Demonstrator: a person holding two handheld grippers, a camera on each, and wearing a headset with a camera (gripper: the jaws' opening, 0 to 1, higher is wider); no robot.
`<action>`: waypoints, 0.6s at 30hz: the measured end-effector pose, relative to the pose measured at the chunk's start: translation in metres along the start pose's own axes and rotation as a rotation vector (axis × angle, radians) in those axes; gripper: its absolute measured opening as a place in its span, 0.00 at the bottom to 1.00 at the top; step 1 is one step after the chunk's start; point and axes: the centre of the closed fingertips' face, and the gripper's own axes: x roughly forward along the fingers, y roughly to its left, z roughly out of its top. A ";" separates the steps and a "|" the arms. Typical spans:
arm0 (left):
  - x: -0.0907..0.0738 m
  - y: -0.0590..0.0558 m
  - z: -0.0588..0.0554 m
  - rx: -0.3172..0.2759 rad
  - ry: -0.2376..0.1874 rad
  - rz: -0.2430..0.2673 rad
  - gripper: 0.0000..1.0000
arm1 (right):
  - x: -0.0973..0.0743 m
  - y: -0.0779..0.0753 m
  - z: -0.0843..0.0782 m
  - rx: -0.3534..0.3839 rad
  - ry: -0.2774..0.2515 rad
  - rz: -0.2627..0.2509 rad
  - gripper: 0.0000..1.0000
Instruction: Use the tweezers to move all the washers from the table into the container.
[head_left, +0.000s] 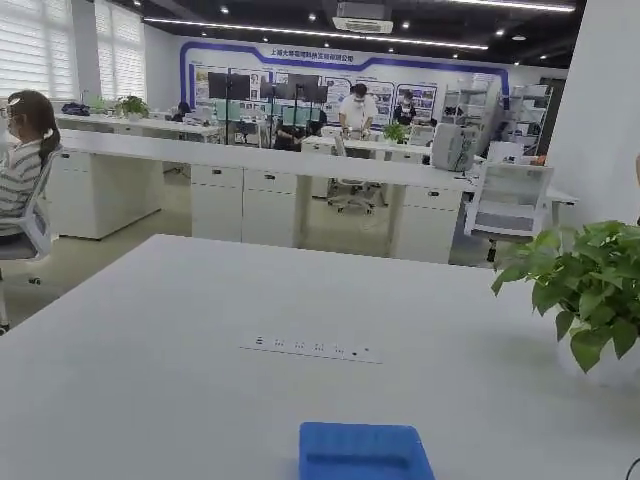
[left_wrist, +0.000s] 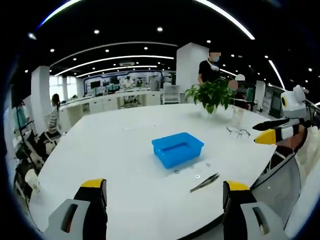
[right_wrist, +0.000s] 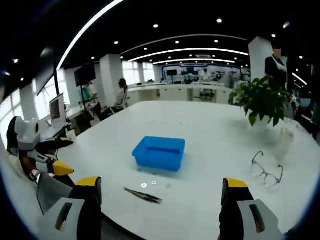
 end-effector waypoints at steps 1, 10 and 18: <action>0.000 0.000 0.000 0.001 0.001 0.001 0.99 | 0.000 0.000 0.000 0.000 0.001 -0.001 0.99; 0.000 0.001 0.000 0.008 0.010 0.002 0.96 | 0.003 0.001 -0.001 -0.021 0.014 -0.004 0.99; 0.000 -0.001 -0.001 0.018 0.017 0.003 0.96 | 0.003 0.001 -0.002 -0.021 0.016 -0.001 0.99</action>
